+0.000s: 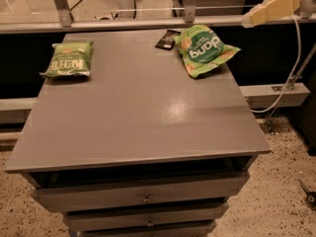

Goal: Move green rice chip bag near rxbar chocolate

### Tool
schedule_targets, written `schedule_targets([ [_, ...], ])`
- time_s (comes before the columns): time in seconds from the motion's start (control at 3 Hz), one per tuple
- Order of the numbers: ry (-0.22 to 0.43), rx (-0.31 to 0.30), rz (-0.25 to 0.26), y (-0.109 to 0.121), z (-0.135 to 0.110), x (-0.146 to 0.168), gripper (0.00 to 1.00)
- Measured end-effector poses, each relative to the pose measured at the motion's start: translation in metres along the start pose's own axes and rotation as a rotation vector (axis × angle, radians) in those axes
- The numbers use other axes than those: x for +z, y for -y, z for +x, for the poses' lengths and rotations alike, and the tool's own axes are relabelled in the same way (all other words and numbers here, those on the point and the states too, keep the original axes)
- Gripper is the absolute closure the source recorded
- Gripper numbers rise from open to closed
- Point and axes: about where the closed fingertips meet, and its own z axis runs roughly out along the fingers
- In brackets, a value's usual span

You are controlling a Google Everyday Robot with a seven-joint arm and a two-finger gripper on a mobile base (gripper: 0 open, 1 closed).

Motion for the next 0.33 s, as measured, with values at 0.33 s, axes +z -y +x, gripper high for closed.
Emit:
schedule_targets([
  [0.33, 0.033, 0.038, -0.051, -0.0299, 0.0204, -0.0166, 0.00],
])
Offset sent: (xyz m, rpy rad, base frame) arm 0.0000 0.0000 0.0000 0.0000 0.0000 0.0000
